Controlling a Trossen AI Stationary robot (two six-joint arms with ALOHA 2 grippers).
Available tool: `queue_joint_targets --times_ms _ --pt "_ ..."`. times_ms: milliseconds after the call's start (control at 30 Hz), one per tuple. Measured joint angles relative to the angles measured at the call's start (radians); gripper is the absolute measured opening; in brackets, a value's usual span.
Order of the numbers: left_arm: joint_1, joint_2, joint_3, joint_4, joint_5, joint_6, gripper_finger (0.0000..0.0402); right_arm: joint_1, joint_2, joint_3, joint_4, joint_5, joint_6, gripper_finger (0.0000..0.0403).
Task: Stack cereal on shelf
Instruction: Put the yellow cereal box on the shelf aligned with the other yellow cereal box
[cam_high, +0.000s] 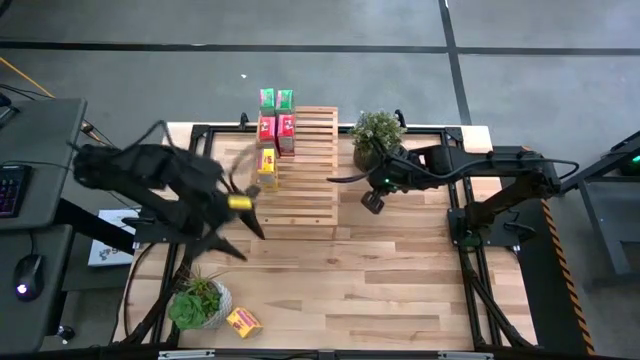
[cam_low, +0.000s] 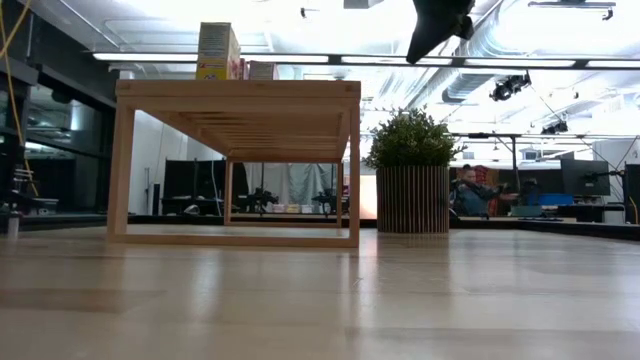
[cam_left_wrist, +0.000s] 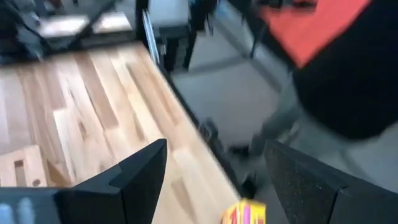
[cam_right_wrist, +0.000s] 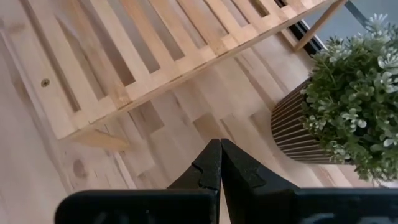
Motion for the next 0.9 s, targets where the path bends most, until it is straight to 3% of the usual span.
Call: queue_joint_targets --times_ms 167,300,667,900 --pt "-0.187 0.2 0.196 -0.236 -0.129 0.081 0.026 0.0 0.0 0.0 -0.012 -0.007 -0.057 0.0" --pt "-0.326 0.326 0.269 -0.341 -0.185 0.066 0.0259 0.0 0.0 0.0 -0.011 -0.009 -0.109 0.0" --pt "-0.582 0.547 0.264 -0.344 -0.4 -0.112 0.0259 0.0 0.0 0.0 -0.01 -0.011 -0.159 0.0" --pt "-0.627 0.606 0.18 -0.342 -0.398 -0.196 0.0259 0.0 0.0 0.0 -0.009 -0.011 -0.159 0.0"
